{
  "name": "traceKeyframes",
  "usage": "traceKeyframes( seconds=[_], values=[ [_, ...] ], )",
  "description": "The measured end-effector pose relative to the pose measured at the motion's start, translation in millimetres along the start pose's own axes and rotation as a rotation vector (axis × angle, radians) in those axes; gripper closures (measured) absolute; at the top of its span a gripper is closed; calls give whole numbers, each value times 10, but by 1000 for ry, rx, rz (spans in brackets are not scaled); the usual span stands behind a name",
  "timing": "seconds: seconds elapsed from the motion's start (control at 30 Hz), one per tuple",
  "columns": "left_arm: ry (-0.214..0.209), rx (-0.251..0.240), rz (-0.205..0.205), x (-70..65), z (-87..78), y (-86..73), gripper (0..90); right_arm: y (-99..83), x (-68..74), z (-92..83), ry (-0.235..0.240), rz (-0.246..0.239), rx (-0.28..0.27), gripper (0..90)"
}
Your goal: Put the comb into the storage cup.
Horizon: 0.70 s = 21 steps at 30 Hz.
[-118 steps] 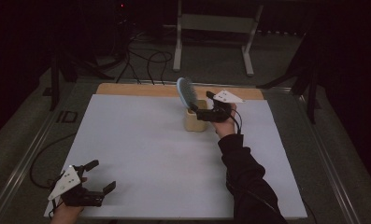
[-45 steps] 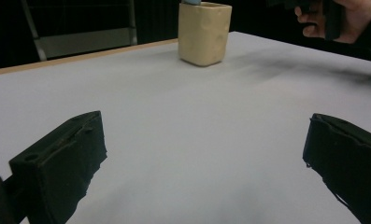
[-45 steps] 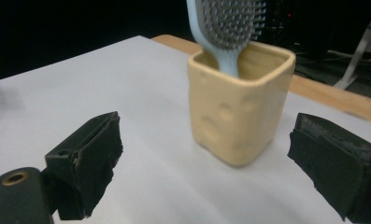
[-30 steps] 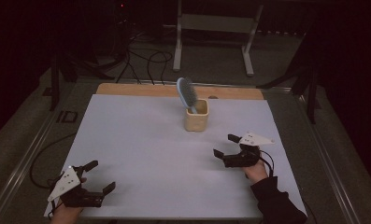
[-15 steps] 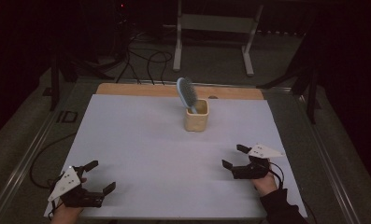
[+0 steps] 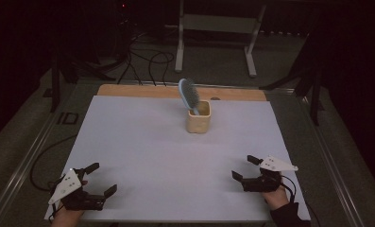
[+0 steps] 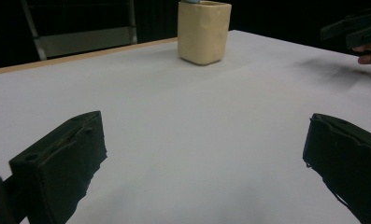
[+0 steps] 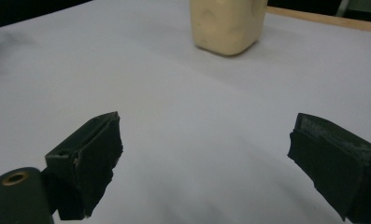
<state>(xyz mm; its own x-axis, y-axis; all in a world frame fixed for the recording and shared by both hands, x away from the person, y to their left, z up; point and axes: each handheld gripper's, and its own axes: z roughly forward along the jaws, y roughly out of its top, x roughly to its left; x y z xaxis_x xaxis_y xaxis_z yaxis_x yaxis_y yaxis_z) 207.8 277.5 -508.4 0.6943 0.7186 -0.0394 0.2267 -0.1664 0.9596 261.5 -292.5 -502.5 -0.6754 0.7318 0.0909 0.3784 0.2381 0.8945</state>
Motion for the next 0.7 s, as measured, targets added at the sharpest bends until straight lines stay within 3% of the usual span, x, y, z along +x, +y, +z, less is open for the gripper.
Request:
traceKeyframes(
  seconds=[0.17,0.4,0.7],
  values=[
    [0,0,-1,-2,2,-2,0,-86,30,-65,-13,-3,18,91],
    [-1,0,-2,-3,5,-3,0,-182,68,-164,-67,-9,29,91],
    [1,3,-3,3,11,-8,0,-193,38,-50,-74,-20,38,91]
  ],
)
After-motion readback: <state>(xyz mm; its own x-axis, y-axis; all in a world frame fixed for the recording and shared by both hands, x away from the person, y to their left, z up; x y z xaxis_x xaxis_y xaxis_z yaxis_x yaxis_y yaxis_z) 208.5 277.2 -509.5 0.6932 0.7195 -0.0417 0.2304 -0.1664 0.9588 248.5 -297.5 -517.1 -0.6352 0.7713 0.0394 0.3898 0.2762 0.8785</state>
